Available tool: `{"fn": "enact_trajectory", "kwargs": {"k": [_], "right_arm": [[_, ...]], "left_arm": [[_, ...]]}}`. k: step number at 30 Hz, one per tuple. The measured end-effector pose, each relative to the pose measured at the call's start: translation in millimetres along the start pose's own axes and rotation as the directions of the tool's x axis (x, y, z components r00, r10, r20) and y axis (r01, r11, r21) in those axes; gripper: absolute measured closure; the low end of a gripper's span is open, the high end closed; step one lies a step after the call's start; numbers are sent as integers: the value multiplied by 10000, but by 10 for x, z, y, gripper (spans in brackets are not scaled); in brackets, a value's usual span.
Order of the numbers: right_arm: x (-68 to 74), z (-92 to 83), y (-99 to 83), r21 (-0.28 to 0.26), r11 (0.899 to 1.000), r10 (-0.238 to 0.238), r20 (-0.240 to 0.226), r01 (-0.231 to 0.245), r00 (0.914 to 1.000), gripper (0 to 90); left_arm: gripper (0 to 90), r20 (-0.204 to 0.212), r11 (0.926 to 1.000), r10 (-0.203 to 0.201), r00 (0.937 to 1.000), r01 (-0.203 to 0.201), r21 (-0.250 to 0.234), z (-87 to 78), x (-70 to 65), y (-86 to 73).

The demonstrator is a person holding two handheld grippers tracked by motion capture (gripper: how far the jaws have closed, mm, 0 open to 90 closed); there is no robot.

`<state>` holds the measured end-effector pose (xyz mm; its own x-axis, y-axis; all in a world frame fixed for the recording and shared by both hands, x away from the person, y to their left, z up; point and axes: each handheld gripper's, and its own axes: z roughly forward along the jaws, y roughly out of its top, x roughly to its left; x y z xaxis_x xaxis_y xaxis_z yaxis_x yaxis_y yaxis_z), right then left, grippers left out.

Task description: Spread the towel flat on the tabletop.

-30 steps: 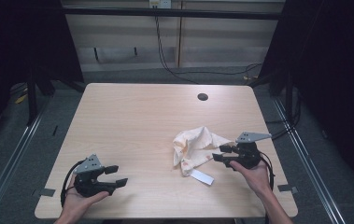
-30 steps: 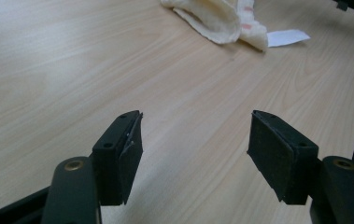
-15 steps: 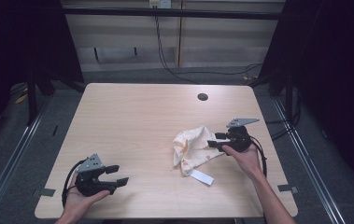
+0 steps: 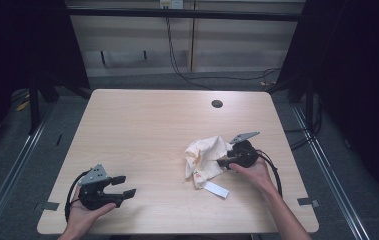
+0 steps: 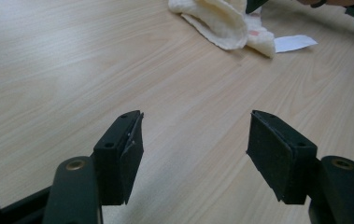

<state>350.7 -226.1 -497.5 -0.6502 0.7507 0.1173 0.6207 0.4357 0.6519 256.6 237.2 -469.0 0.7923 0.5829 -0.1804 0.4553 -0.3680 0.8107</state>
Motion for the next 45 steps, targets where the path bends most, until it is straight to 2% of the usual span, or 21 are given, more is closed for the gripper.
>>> {"fn": "enact_trajectory", "kwargs": {"k": [2,4,5,6,8,10,12,13,15,18,20,24,26,32,33,37,45], "right_arm": [[63,6,-2,149,9980,-616,607,608,9963,498],[83,4,-4,154,9979,-634,664,625,9958,566],[90,-8,-6,190,9978,-653,798,640,9947,653],[100,-6,-17,47,9982,-594,883,592,9943,688],[116,-9,-19,75,9982,-592,901,588,9942,718],[116,-11,-14,121,9980,-634,879,626,9941,795],[95,-15,-22,34,9990,-442,754,441,9962,845],[76,-15,-31,-62,9995,-294,640,299,9975,853],[67,-19,-40,-112,9994,-308,630,315,9975,863],[103,-15,-49,-172,9987,-456,856,472,9953,869],[102,-10,-43,-208,9992,-341,580,353,9977,870],[108,-5,-47,-292,9993,-234,447,247,9987,871],[128,0,-42,-312,9992,-234,238,241,9994,872],[249,19,-2,-298,9983,-493,52,494,9988,872],[268,22,6,-415,9981,-466,-93,462,9989,873],[328,52,14,-326,9978,-593,-355,581,9976,872],[527,138,70,-441,9941,-1024,-899,988,9907,873]], "left_arm": [[357,35,10000,59,10000,-59,-17,-3,-15,0],[357,36,10000,89,10000,-89,32,4,-21,-1],[357,27,9999,118,9999,-118,72,8,-22,-1],[357,15,9999,129,9999,-129,74,10,-24,0],[363,0,9999,147,9999,-147,40,11,-23,4],[362,25,9999,127,9999,-127,54,13,-18,2],[362,9,9999,149,9999,-149,87,7,-19,1],[362,29,9999,137,9999,-137,76,6,-21,0],[362,13,9998,147,9999,-147,110,0,-17,0],[362,-11,9998,140,9999,-140,127,-2,-8,-1],[362,-109,9996,118,9999,-115,252,4,-2,-1],[360,-65,9996,137,9999,-135,240,3,4,-2],[360,-45,9996,125,9999,-124,236,3,5,-1],[360,-11,9997,150,9999,-150,207,-7,0,0],[360,-14,9997,147,9999,-147,206,-8,1,0],[361,8,9997,115,9999,-115,197,0,-2,0],[386,246,9994,232,9994,-238,261,16,-14,2]]}}
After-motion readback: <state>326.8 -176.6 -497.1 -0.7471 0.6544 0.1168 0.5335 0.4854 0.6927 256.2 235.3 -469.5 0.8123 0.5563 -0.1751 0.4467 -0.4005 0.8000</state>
